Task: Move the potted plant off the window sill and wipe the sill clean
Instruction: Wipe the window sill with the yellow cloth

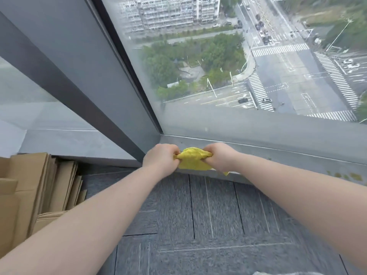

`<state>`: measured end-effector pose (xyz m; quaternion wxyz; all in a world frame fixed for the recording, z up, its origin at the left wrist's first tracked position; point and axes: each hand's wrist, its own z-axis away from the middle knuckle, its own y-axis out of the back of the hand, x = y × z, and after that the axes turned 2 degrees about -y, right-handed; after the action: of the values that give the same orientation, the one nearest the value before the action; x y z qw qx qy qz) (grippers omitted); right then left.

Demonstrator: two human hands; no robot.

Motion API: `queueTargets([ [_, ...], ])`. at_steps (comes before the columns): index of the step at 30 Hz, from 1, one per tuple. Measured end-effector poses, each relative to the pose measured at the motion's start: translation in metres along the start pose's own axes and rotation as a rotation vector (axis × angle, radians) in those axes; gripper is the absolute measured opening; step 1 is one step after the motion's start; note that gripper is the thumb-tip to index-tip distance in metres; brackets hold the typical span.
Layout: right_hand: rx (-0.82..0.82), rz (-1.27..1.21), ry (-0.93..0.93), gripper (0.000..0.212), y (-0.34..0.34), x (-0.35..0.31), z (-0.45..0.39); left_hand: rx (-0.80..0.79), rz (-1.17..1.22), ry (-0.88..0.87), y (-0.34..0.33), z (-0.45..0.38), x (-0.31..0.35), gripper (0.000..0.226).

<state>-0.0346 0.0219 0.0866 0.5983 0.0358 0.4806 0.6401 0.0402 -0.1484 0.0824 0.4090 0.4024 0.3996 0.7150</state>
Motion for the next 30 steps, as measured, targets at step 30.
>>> queueTargets([
  [30, 0.174, 0.516, 0.313, 0.06, -0.136, 0.001, -0.167, 0.229, -0.084, -0.067, -0.083, -0.033, -0.079, 0.031],
])
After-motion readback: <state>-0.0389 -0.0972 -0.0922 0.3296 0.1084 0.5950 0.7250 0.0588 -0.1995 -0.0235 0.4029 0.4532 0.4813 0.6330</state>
